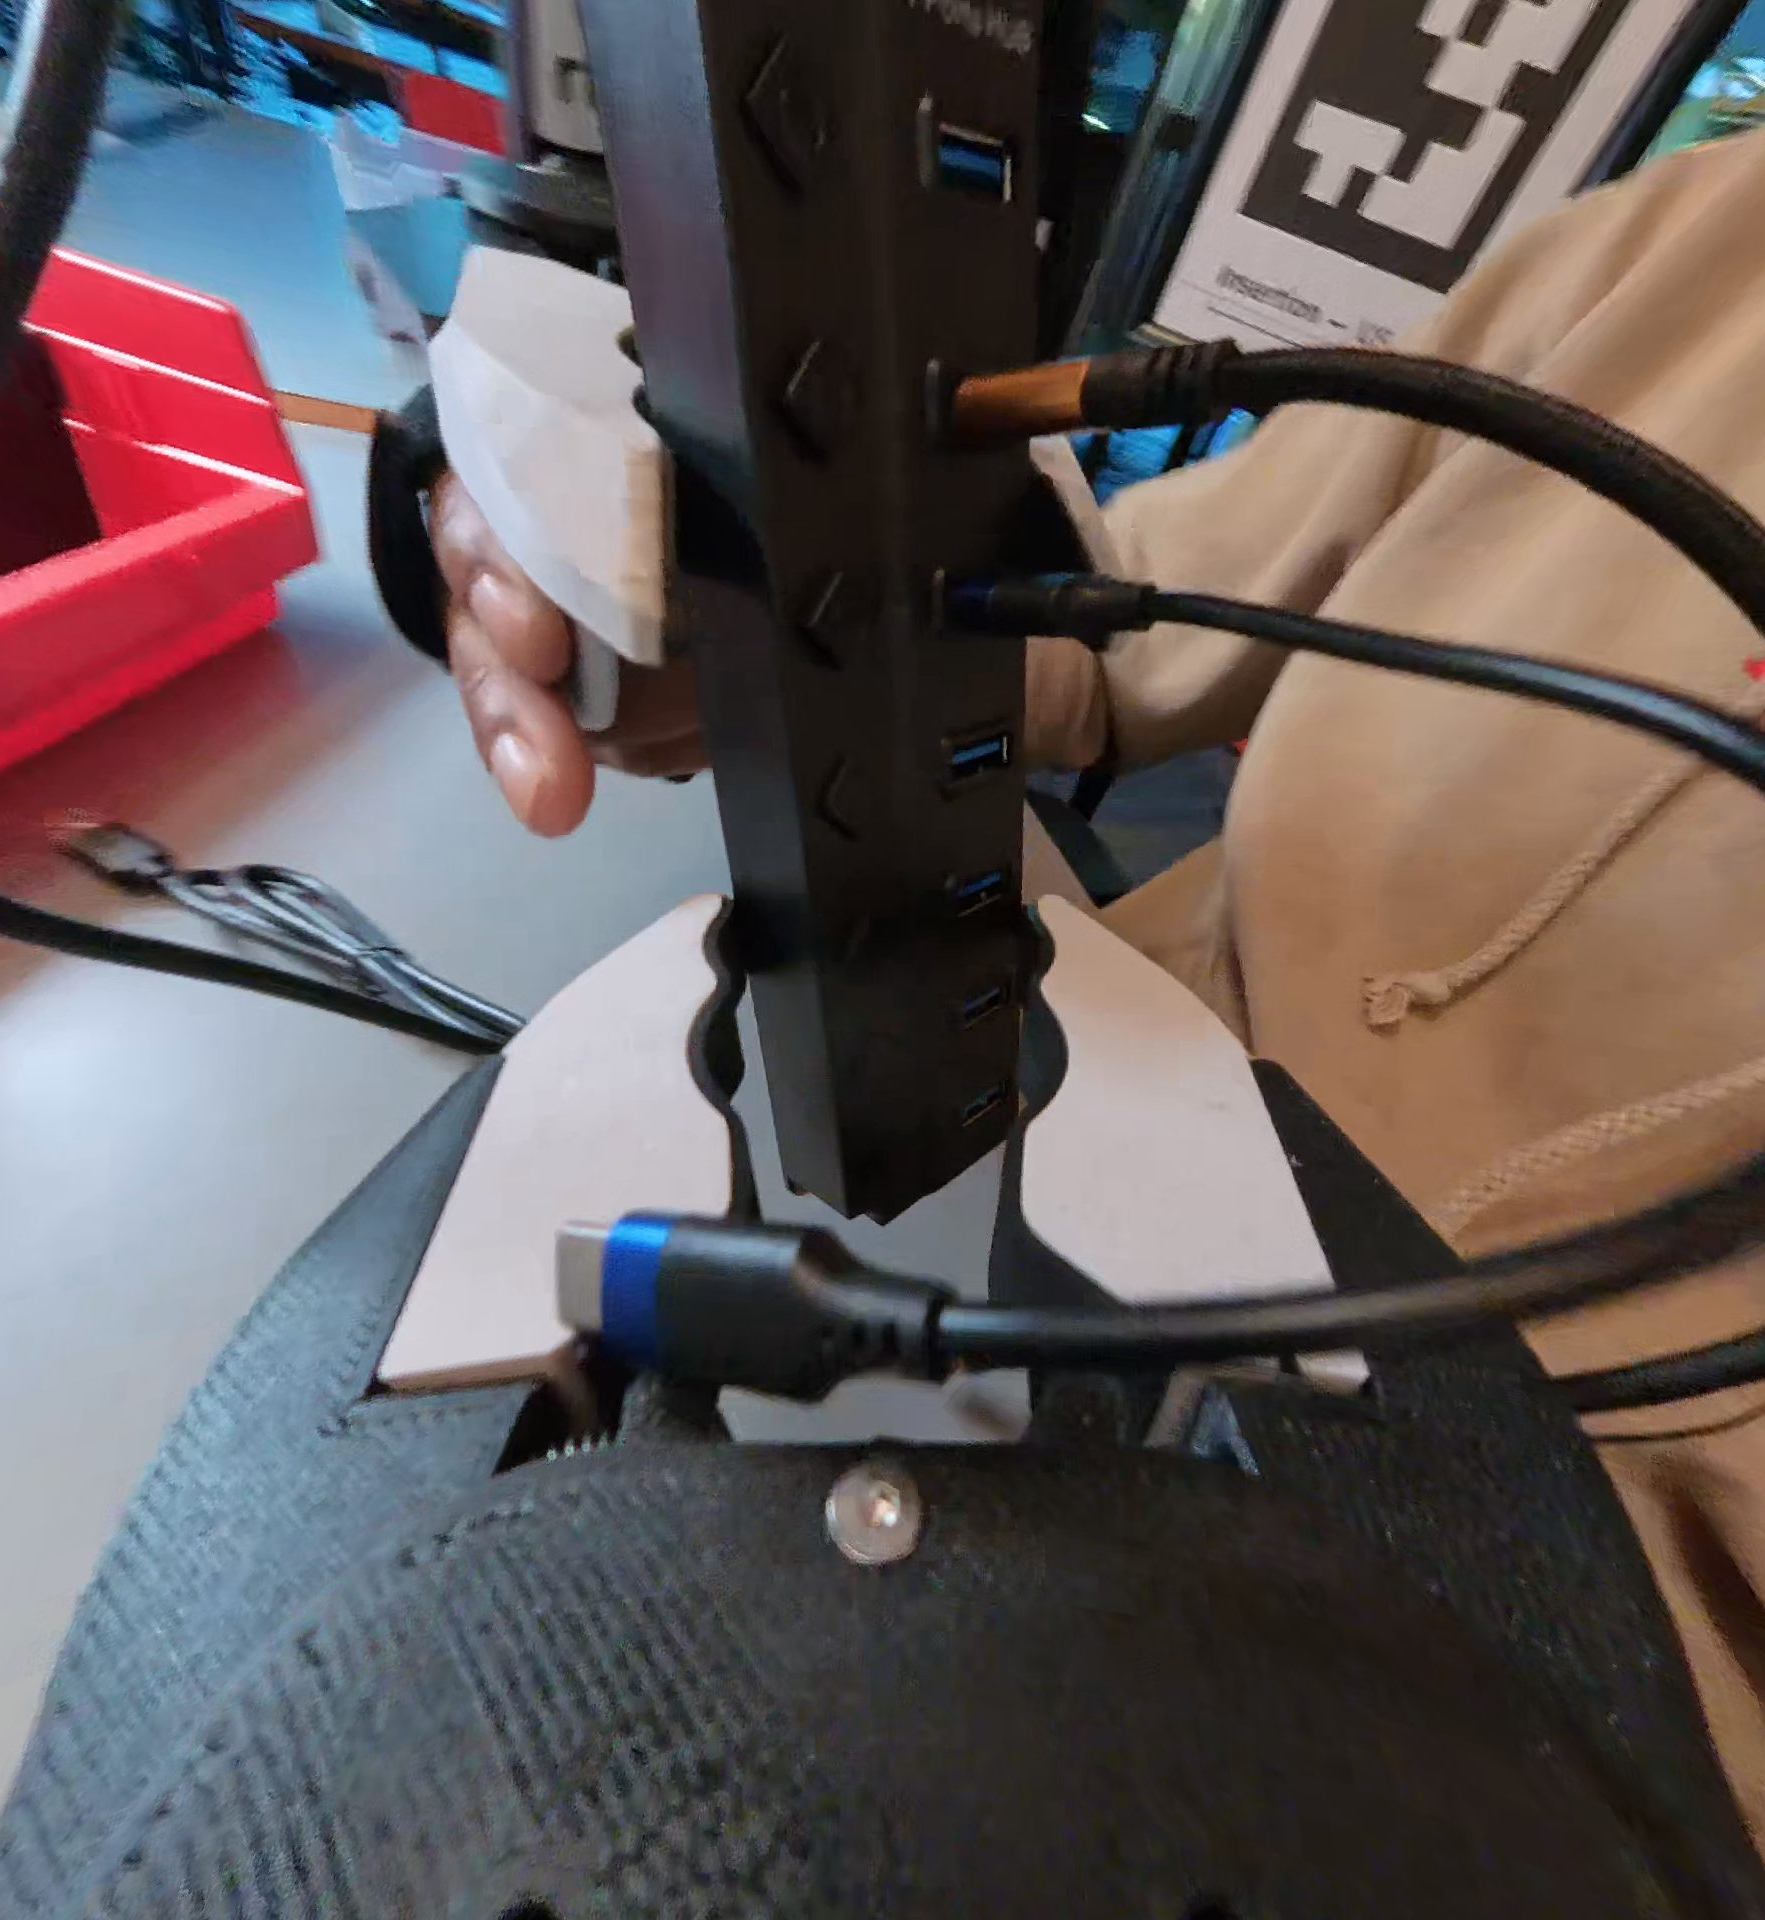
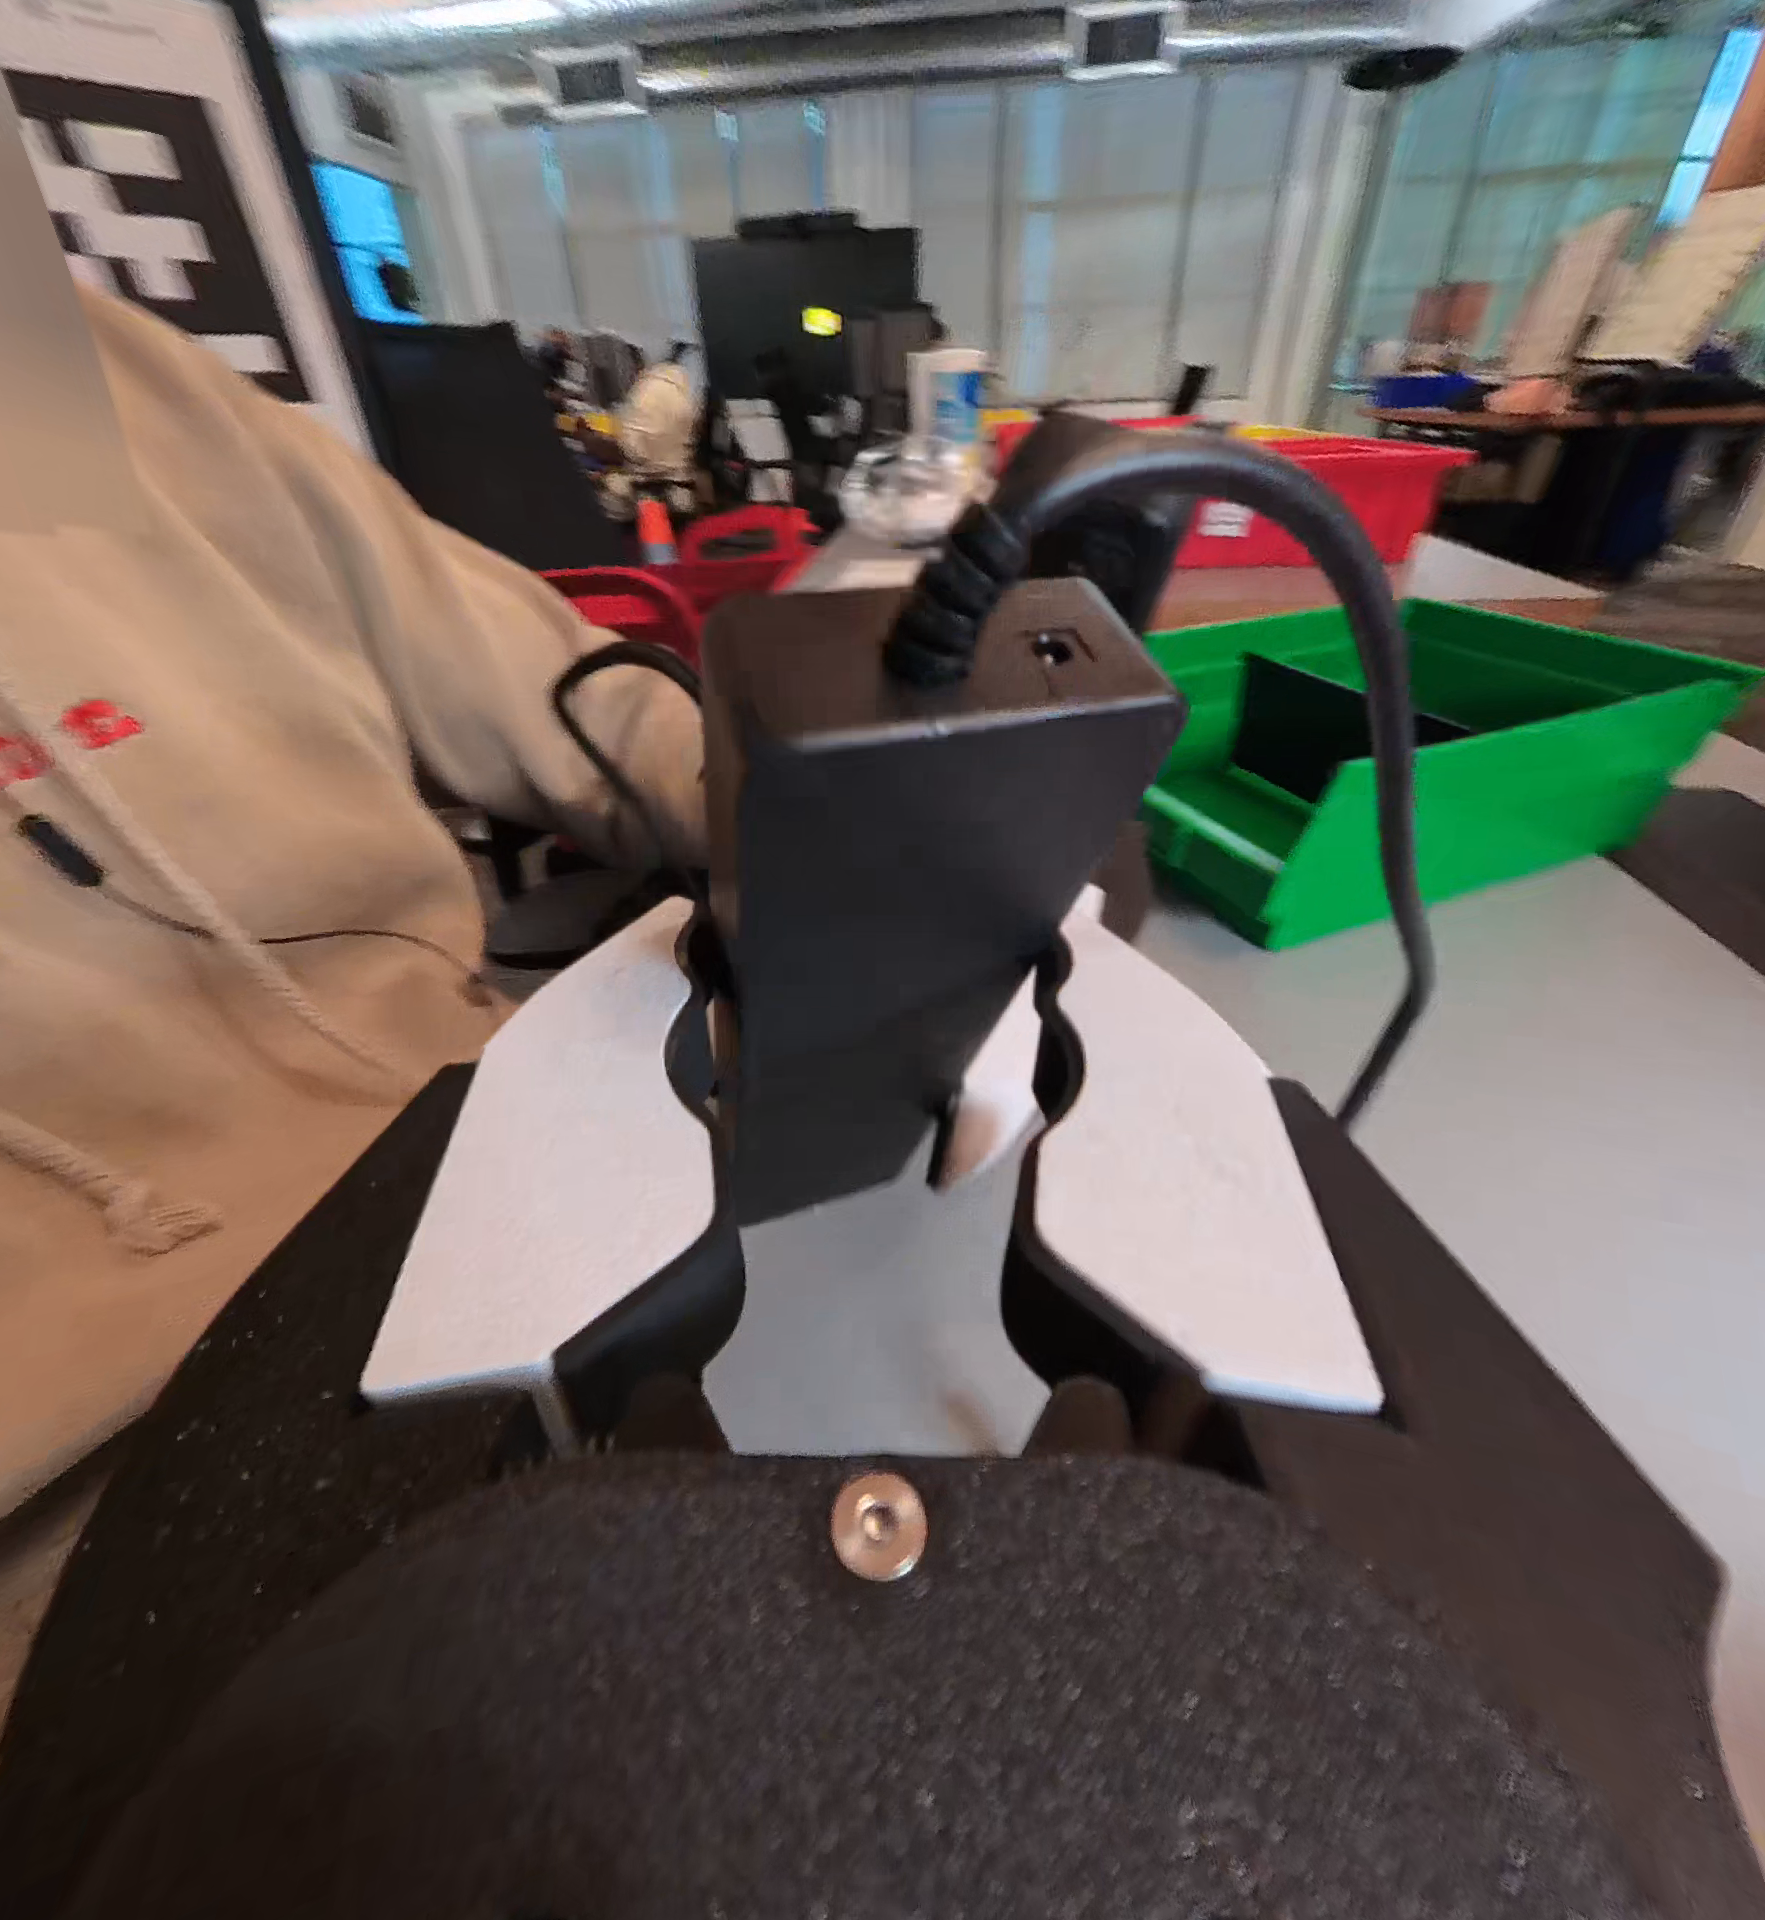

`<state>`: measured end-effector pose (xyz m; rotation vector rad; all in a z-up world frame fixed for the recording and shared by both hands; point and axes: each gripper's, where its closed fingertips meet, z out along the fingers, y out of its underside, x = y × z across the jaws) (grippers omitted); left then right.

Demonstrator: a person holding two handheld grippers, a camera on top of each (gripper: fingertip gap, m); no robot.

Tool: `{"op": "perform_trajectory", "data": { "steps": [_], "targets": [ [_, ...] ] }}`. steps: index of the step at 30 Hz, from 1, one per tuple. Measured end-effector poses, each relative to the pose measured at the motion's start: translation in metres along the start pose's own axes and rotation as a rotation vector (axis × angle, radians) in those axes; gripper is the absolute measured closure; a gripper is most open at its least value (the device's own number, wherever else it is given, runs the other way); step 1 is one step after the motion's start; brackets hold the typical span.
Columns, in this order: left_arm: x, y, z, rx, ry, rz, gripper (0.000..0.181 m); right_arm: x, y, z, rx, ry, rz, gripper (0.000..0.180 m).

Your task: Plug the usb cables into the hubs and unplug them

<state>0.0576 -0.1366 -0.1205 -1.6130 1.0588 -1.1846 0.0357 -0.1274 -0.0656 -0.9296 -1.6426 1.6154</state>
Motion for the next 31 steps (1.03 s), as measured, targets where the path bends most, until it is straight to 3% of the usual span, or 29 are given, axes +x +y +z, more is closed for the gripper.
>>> {"op": "perform_trajectory", "data": {
  "steps": [4,7,9,15,18,20,23,25,31],
  "targets": [
    [-0.016,-0.014,-0.019,0.095,-0.101,-0.020,0.132,0.025,-0.011,-0.014,-0.003,0.164,0.126,0.119],
    [-0.030,-0.020,-0.034,0.160,-0.177,-0.031,0.151,0.037,-0.011,-0.023,0.017,0.253,0.284,0.131],
    [-0.036,-0.018,-0.038,0.143,-0.225,-0.008,0.152,0.039,-0.004,-0.023,-0.007,0.268,0.367,0.133],
    [-0.018,-0.012,-0.031,0.104,-0.132,0.041,0.155,0.007,-0.030,-0.018,0.025,0.072,0.293,0.130],
    [-0.014,-0.011,-0.027,0.087,-0.135,0.042,0.155,0.020,-0.031,-0.021,-0.070,0.206,0.220,0.154],
    [-0.015,-0.012,-0.028,0.100,-0.172,0.051,0.155,0.021,-0.034,-0.020,-0.163,0.260,0.147,0.154],
    [-0.022,-0.033,-0.047,0.214,-0.282,0.079,0.152,0.017,-0.065,-0.026,-0.230,0.310,0.003,0.155],
    [-0.030,-0.040,-0.068,0.265,-0.350,0.077,0.138,0.020,-0.098,-0.041,-0.268,0.354,-0.061,0.155],
    [-0.056,-0.034,-0.128,0.348,-0.600,0.088,0.136,0.063,-0.182,-0.114,-0.388,0.606,-0.132,0.155]
  ]
}}
